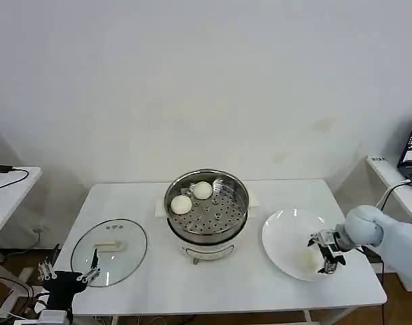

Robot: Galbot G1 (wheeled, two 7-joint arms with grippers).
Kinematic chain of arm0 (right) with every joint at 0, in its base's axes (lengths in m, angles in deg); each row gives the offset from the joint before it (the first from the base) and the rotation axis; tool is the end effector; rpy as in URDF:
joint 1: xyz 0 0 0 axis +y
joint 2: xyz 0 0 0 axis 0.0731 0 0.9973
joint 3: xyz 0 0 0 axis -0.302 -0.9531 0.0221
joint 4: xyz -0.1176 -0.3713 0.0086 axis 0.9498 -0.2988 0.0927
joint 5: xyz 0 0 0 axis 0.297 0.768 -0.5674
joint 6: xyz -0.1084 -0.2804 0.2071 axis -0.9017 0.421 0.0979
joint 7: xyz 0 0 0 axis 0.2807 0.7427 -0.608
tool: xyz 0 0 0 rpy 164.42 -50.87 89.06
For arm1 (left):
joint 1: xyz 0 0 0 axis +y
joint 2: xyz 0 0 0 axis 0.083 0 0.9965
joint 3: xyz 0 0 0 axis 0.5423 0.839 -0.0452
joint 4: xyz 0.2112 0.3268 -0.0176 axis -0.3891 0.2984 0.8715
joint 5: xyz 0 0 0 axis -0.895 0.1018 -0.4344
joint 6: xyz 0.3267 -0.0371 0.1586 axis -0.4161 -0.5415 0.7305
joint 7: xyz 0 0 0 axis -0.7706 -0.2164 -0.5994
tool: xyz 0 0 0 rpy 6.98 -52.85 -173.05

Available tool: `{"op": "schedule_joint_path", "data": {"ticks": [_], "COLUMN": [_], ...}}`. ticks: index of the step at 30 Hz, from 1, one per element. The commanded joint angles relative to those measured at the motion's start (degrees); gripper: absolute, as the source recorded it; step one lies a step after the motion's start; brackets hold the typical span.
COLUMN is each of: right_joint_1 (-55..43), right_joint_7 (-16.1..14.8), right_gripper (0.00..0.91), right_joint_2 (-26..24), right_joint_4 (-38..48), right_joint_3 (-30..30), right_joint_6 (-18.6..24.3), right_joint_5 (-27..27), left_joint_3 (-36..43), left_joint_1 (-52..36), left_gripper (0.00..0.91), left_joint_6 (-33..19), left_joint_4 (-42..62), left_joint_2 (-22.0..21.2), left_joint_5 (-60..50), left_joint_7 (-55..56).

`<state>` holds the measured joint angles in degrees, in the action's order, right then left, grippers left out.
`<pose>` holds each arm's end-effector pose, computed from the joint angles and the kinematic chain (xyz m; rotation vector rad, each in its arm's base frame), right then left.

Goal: Take steamed baozi put them in steamer then cover it.

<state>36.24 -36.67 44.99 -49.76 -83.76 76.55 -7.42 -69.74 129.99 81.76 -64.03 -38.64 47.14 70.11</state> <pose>0.4504 -0.2237 -0.2562 1.2946 -1.3461 1.3760 0.1042 0.1045 -0.2723 0.2326 -2.8425 -0.6828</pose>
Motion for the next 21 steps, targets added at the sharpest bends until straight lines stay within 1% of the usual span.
{"op": "schedule_joint_path", "data": {"ticks": [1,8,10,12,15,21], "right_joint_1": [0.8,0.7,0.7,0.6,0.5,0.3], "right_joint_7": [0.1,0.3,0.3,0.2,0.2,0.2], "right_gripper": [0.836,0.766,0.736,0.685,0.655,0.655], "right_joint_2": [1.7,2.7,3.0,3.0,3.0,2.3], "right_joint_4": [1.8,2.2,2.2,2.2,2.1,1.4], "right_joint_3": [0.6,0.2,0.2,0.2,0.0,0.1], "right_joint_6": [-0.3,-0.6,-0.9,-0.9,-1.0,-1.1], "right_joint_5": [0.2,0.0,-0.2,-0.2,-0.3,-0.3], "left_joint_3": [-0.3,-0.4,-0.4,-0.3,-0.3,-0.2], "left_joint_1": [0.0,0.0,-0.1,-0.1,-0.1,0.0], "left_gripper": [0.907,0.907,0.907,0.907,0.907,0.907], "left_joint_6": [0.0,0.0,0.0,0.0,0.0,-0.1], "left_joint_4": [0.1,0.1,0.1,0.1,0.0,-0.1], "left_joint_2": [0.0,0.0,-0.1,-0.1,-0.2,-0.4], "left_joint_5": [0.0,0.0,0.0,0.0,0.0,0.0], "left_joint_7": [0.0,0.1,0.1,0.1,0.1,0.1]}}
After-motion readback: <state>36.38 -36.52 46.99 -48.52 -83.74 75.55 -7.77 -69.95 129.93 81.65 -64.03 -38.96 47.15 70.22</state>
